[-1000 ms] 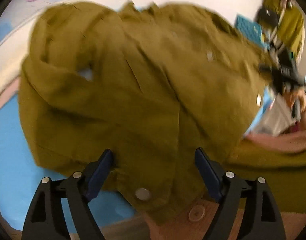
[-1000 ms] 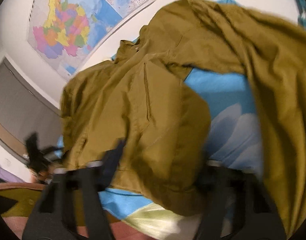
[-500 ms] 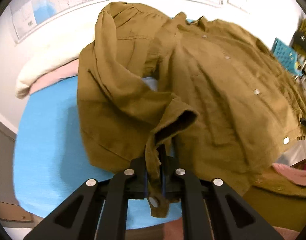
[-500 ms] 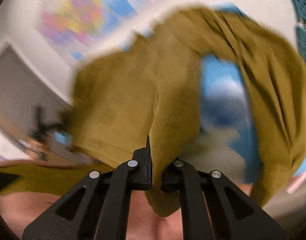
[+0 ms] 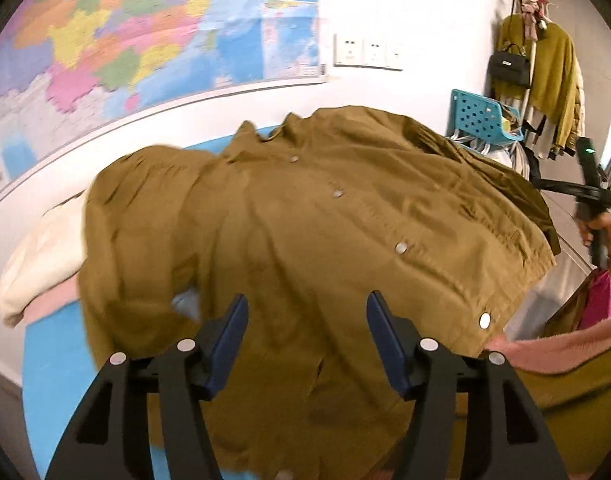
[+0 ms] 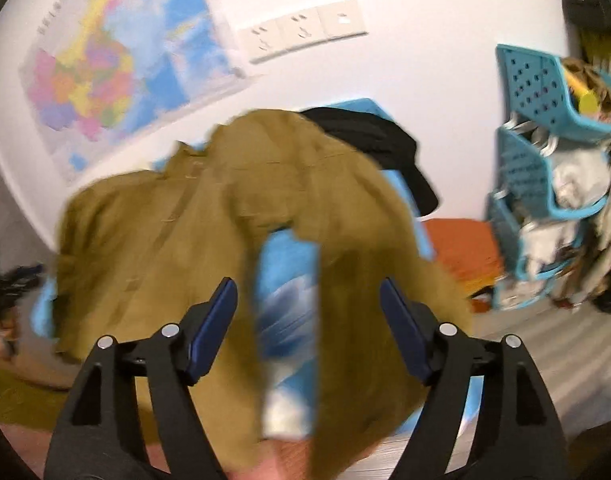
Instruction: Fold large clothes
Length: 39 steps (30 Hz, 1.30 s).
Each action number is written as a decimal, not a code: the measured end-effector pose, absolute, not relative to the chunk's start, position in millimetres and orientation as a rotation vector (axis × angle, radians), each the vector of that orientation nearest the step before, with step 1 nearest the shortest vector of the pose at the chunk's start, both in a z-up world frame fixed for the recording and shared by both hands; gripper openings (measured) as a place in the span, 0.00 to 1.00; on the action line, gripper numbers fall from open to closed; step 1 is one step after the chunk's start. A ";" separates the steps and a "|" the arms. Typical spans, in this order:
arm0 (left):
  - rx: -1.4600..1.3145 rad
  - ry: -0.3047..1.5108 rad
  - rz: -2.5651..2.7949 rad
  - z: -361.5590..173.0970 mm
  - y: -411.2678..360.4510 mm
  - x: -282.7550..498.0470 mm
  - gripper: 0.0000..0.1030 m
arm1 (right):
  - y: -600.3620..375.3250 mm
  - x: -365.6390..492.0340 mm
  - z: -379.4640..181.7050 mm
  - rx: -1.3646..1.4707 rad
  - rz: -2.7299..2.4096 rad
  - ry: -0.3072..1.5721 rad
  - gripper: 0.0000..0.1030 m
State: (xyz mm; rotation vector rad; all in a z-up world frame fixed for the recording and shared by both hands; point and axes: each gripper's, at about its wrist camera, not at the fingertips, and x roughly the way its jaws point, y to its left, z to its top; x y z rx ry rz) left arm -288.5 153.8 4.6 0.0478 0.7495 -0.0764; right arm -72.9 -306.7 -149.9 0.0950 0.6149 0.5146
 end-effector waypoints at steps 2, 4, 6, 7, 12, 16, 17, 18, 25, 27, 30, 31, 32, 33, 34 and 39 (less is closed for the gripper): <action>0.050 0.759 -0.100 3.3 144.3 -273.4 0.57 | -290.9 -47.1 -155.2 0.026 0.472 0.643 0.70; 0.052 0.768 -0.116 1.7 139.6 -262.1 0.58 | -279.5 -19.5 -161.9 -0.016 0.492 0.679 0.69; 0.053 0.779 -0.143 -1.2 131.9 -247.7 0.67 | -268.9 -2.3 -170.6 -0.098 0.466 0.727 0.67; 0.052 0.785 -0.154 -4.9 129.4 -241.7 0.68 | -267.3 2.8 -175.3 -0.122 0.470 0.756 0.60; 0.047 0.817 -0.195 -15.7 121.9 -214.4 0.68 | -283.8 19.1 -162.4 -0.033 0.574 0.840 0.05; 0.031 0.825 -0.216 -15.9 125.0 -194.0 0.68 | -340.2 10.2 -91.6 0.180 0.634 0.702 0.05; 0.029 0.822 -0.225 -14.3 125.9 -187.7 0.68 | -362.3 8.8 -68.6 0.244 0.626 0.649 0.05; 0.027 0.820 -0.231 -12.7 127.1 -183.3 0.68 | -382.9 9.3 -49.3 0.317 0.609 0.606 0.05; -0.011 0.812 -0.290 -8.2 131.1 -151.6 0.68 | -384.1 24.5 -10.6 0.410 0.597 0.608 0.06; -0.022 0.807 -0.322 -8.3 132.3 -147.7 0.68 | -358.1 25.4 -13.4 0.393 0.644 0.654 0.06; -0.034 0.803 -0.346 -8.1 135.1 -143.4 0.68 | -320.4 17.1 -10.6 0.362 0.731 0.701 0.07; -0.044 0.803 -0.355 -7.8 136.9 -142.0 0.68 | -308.3 13.3 -8.0 0.347 0.757 0.709 0.07; -0.061 0.800 -0.371 -6.9 140.0 -140.8 0.68 | -289.3 5.1 -4.0 0.315 0.795 0.714 0.07; -0.072 0.798 -0.382 -5.9 142.4 -139.8 0.68 | -273.0 -4.5 1.3 0.290 0.831 0.714 0.08; -0.085 0.792 -0.393 -4.4 145.0 -139.3 0.68 | -250.7 -17.7 9.4 0.244 0.883 0.706 0.08; -0.139 0.741 -0.438 5.5 155.5 -143.8 0.68 | -163.9 -78.6 30.7 0.100 1.087 0.679 0.13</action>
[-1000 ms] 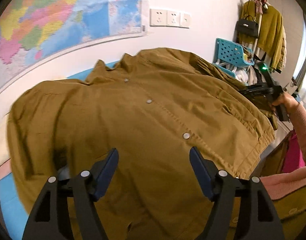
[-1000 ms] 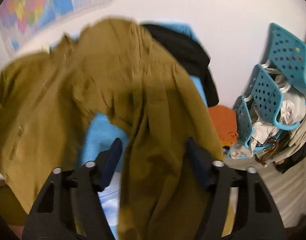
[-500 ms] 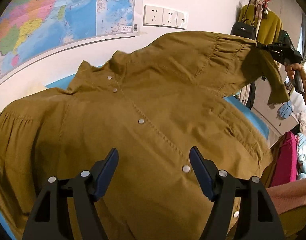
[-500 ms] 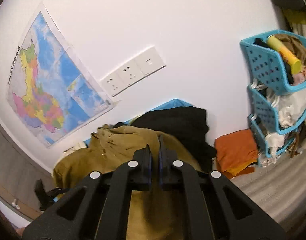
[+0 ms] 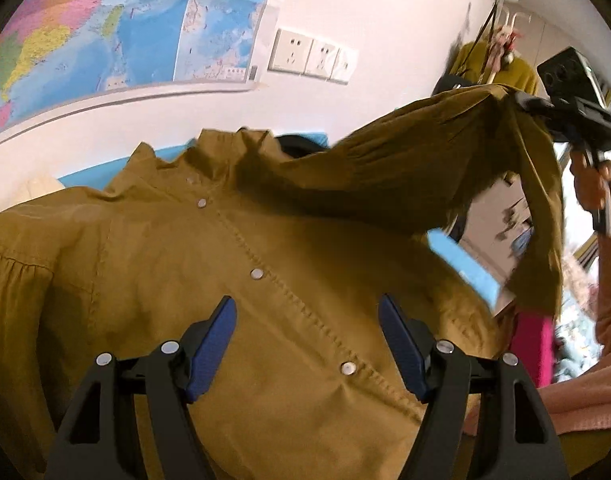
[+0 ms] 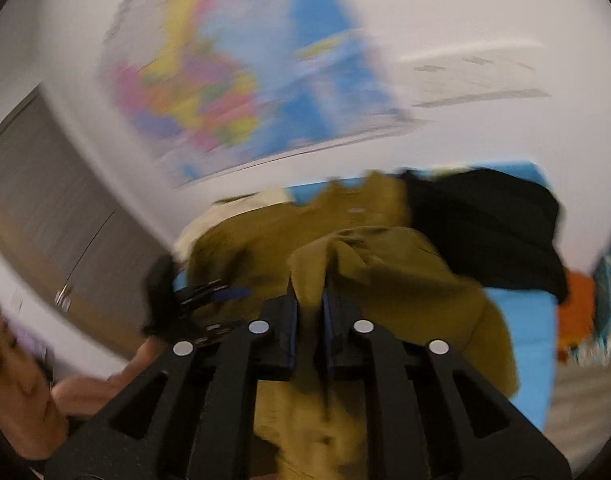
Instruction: Fold large clothes
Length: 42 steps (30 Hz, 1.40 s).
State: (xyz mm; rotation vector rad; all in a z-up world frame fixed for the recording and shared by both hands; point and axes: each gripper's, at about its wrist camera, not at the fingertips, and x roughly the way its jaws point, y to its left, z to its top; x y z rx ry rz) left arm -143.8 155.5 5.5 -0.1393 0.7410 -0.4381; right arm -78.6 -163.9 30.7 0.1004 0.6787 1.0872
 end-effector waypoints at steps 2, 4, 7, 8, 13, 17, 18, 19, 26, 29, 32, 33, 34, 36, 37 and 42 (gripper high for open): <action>-0.178 0.715 -0.468 8.4 162.9 -149.1 0.70 | -133.2 -92.7 22.9 0.056 1.145 0.709 0.14; -0.204 0.705 -0.486 8.0 170.2 -153.3 0.71 | -95.3 -98.8 1.4 0.012 1.213 0.788 0.19; -0.233 0.724 -0.494 2.4 178.7 -157.8 0.72 | -51.3 -93.3 -36.3 -0.095 1.253 0.919 0.41; -0.239 0.736 -0.494 -0.3 181.0 -159.4 0.72 | -46.0 -91.0 -40.1 -0.117 1.241 0.916 0.43; -0.209 0.801 -0.507 -16.1 177.7 -173.9 0.76 | -59.1 -44.6 -43.3 -0.137 1.057 0.793 0.55; -0.160 0.910 -0.586 -37.9 150.6 -182.4 0.80 | -60.1 26.0 -67.8 -0.194 0.817 0.775 0.59; -0.143 0.932 -0.594 -42.4 144.4 -182.4 0.80 | -57.1 42.7 -76.3 -0.180 0.801 0.802 0.60; -0.123 0.959 -0.607 -47.7 136.6 -182.9 0.80 | -53.8 54.8 -83.4 -0.160 0.799 0.824 0.60; -0.041 1.076 -0.618 -70.7 103.1 -189.7 0.51 | -14.4 126.4 -128.6 -0.209 0.769 0.956 0.10; -0.065 1.068 -0.561 -67.4 116.2 -188.3 0.16 | -40.4 131.1 -106.3 -0.108 0.806 0.904 0.02; -0.100 0.998 -0.517 -45.0 139.0 -183.3 0.05 | -96.2 131.5 -63.3 0.064 0.825 0.787 0.02; -0.074 0.954 -0.469 -31.1 146.7 -177.1 0.04 | -114.2 132.5 -52.5 0.095 0.804 0.751 0.01; -0.043 0.912 -0.421 -17.8 154.4 -171.8 0.04 | -137.1 136.9 -42.0 0.140 0.765 0.715 0.01; 0.016 0.837 -0.324 2.9 167.9 -157.2 0.04 | -161.6 148.5 -40.2 0.220 0.721 0.709 0.02; 0.058 0.811 -0.258 7.9 173.2 -148.6 0.04 | -169.8 154.8 -44.4 0.250 0.699 0.720 0.02; 0.029 0.928 -0.141 -12.9 206.3 -89.2 0.43 | -186.2 191.7 -90.7 0.361 0.628 0.810 0.02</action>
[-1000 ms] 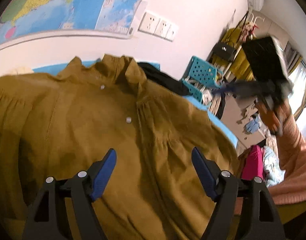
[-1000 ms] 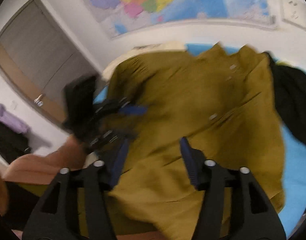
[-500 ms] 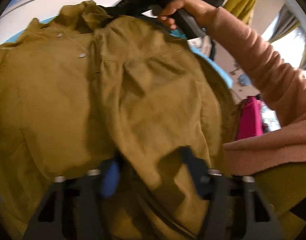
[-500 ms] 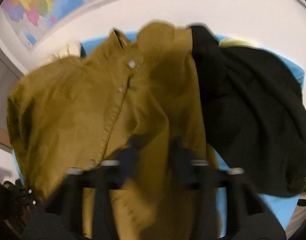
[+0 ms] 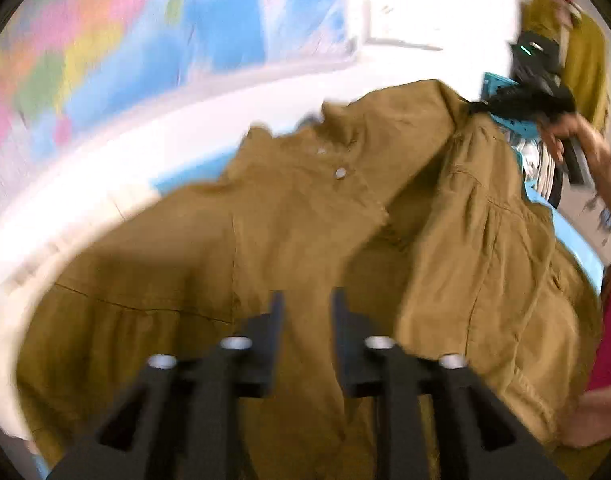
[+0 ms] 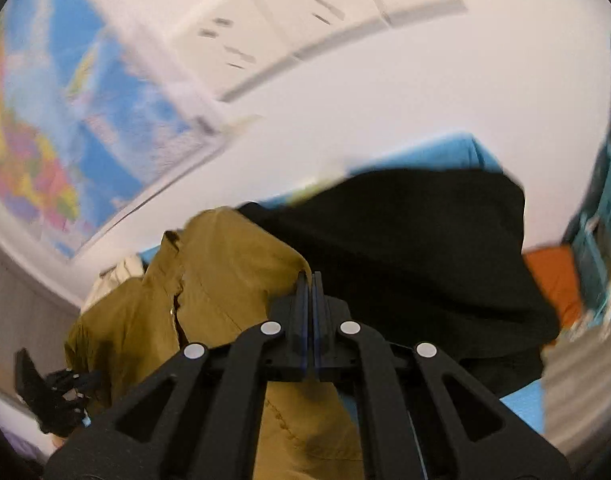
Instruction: Fold large clothes
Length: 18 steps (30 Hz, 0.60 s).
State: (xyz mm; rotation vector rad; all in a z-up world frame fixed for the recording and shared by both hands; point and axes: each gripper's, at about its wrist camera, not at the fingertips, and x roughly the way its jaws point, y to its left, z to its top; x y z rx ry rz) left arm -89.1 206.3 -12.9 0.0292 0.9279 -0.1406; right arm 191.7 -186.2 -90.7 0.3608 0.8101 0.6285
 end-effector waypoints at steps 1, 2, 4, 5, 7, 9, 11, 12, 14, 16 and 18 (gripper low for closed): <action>-0.013 0.966 -0.182 -17.8 209.8 -86.3 0.49 | -184.3 195.6 -98.0 0.383 0.625 0.824 0.02; -0.063 0.997 -0.265 -24.2 209.9 -89.2 0.54 | -185.6 195.8 -102.9 0.386 0.625 0.829 0.02; -0.056 1.002 -0.343 -28.3 198.3 -102.9 0.65 | -187.8 198.9 -108.9 0.396 0.631 0.829 0.02; -0.040 0.998 -0.381 -30.0 191.8 -114.1 0.73 | -185.4 198.5 -109.9 0.400 0.634 0.831 0.02; -0.013 1.010 -0.447 -34.0 177.2 -124.0 0.80 | -186.3 197.9 -111.4 0.394 0.638 0.831 0.02; 0.094 1.025 -0.454 -41.0 158.4 -133.7 0.80 | -184.9 199.1 -109.6 0.376 0.638 0.829 0.02; 0.208 1.054 -0.381 -54.4 142.0 -131.3 0.44 | -180.6 199.3 -107.5 0.369 0.639 0.823 0.02; 0.242 1.073 -0.318 -60.4 139.6 -121.6 0.14 | -181.5 200.4 -106.8 0.375 0.641 0.822 0.02; 0.186 1.083 -0.235 -53.5 152.0 -102.0 0.08 | -187.2 200.5 -102.3 0.392 0.634 0.794 0.02; 0.182 1.015 -0.179 -36.6 165.9 -93.8 0.08 | -193.8 201.6 -98.4 0.426 0.645 0.774 0.02; 0.155 0.950 -0.138 -12.2 177.7 -79.2 0.07 | -202.6 203.3 -94.4 0.456 0.636 0.749 0.02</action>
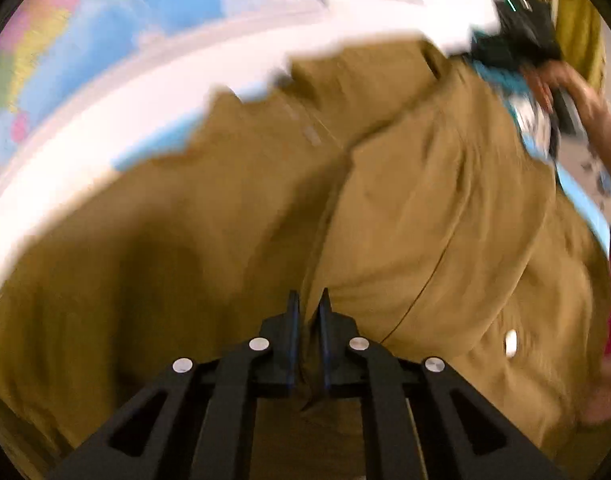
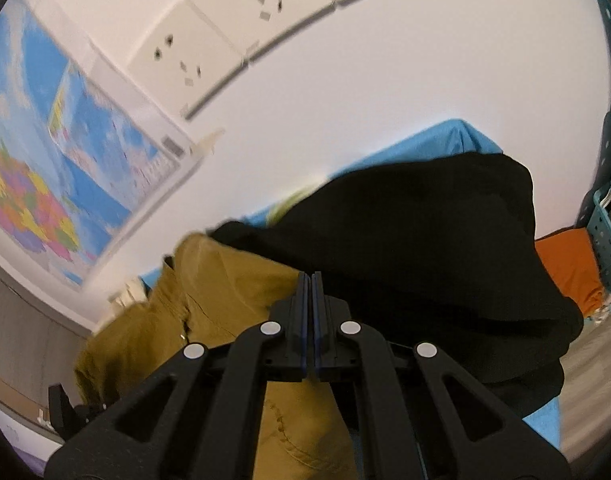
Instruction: Fold large clothes
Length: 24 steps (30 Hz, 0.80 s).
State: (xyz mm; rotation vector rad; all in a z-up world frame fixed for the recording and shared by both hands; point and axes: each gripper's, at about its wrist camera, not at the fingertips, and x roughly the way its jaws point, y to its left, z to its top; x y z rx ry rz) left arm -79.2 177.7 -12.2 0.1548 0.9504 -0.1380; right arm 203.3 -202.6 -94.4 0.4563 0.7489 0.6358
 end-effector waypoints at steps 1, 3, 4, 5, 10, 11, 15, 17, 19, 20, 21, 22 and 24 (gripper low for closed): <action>0.149 0.925 -0.119 -2.8 182.6 -71.0 0.07 | -208.8 205.1 -93.0 0.477 0.621 0.732 0.00; 0.191 0.887 -0.080 5.6 184.8 -55.6 0.05 | -220.6 208.4 -92.5 0.510 0.587 0.707 0.00; 0.191 0.898 -0.083 4.7 185.7 -46.7 0.06 | -223.2 210.0 -93.9 0.521 0.583 0.713 0.01; 0.182 0.922 -0.091 2.1 187.2 -37.9 0.07 | -223.4 210.9 -96.3 0.513 0.572 0.732 0.01; 0.219 1.007 -0.032 -29.2 201.0 -11.2 0.34 | -192.1 178.1 -89.7 0.337 0.673 0.705 0.14; 0.198 1.016 -0.026 -33.3 205.0 -9.2 0.34 | -180.2 163.9 -86.1 0.280 0.704 0.679 0.18; 0.201 1.010 -0.018 -39.7 207.8 -15.9 0.34 | -130.6 124.3 -87.4 0.093 0.854 0.664 0.35; 0.214 1.009 0.000 -39.5 205.1 -14.5 0.33 | -102.1 113.8 -96.1 0.002 0.900 0.686 0.36; 0.219 1.005 0.023 -41.6 207.7 -10.8 0.33 | -69.9 108.4 -110.2 -0.091 0.932 0.710 0.37; 0.230 1.008 0.042 -44.9 207.6 -7.4 0.38 | -58.8 108.8 -117.0 -0.126 0.924 0.718 0.37; 0.236 1.018 0.051 -48.6 206.5 -3.3 0.42 | -46.8 111.0 -125.9 -0.159 0.907 0.736 0.39; 0.232 1.028 0.050 -50.9 206.6 -2.3 0.45 | -34.0 117.1 -137.9 -0.192 0.879 0.766 0.39; 0.198 1.031 0.021 -50.3 206.8 -3.0 0.59 | -23.3 127.7 -153.7 -0.220 0.829 0.805 0.39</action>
